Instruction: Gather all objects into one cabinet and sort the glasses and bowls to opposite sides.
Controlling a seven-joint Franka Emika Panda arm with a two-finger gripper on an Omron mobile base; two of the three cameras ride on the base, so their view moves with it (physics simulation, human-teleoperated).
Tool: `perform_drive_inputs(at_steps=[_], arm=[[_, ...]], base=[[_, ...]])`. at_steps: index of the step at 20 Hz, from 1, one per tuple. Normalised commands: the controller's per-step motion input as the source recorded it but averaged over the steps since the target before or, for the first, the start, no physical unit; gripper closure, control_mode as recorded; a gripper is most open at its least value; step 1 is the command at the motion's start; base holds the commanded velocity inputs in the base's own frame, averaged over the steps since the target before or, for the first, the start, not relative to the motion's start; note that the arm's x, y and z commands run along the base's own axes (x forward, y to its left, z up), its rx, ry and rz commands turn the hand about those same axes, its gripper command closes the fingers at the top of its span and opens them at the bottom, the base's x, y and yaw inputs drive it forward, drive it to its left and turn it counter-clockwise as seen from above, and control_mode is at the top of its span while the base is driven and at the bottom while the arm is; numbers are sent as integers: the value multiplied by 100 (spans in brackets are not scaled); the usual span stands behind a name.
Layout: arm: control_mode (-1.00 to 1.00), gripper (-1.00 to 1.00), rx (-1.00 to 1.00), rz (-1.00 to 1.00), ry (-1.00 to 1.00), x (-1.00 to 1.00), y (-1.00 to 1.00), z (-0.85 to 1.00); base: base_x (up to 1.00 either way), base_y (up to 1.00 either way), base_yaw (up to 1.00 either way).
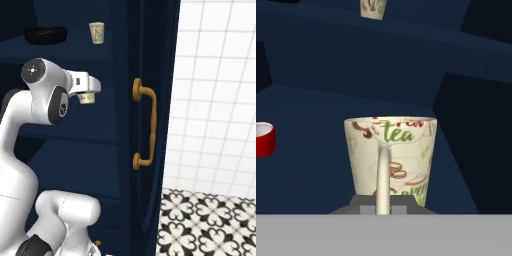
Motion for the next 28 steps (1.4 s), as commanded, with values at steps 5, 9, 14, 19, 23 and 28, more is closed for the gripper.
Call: perform_drive_inputs(at_steps=[5, 9, 14, 19, 23, 28], arm=[[-100, 100, 4, 0, -4, 0, 0, 47], [-100, 100, 6, 0, -6, 32, 0, 100], [-100, 100, 1, 0, -16, 61, 0, 84], [-100, 100, 0, 0, -34, 10, -1, 39], [-100, 100, 0, 1, -30, 52, -10, -2], [-100, 100, 8, 0, 3, 100, -21, 0]], base=[[2, 0, 0], [0, 0, 0], [0, 0, 0], [0, 0, 0], [0, 0, 0], [0, 0, 0]])
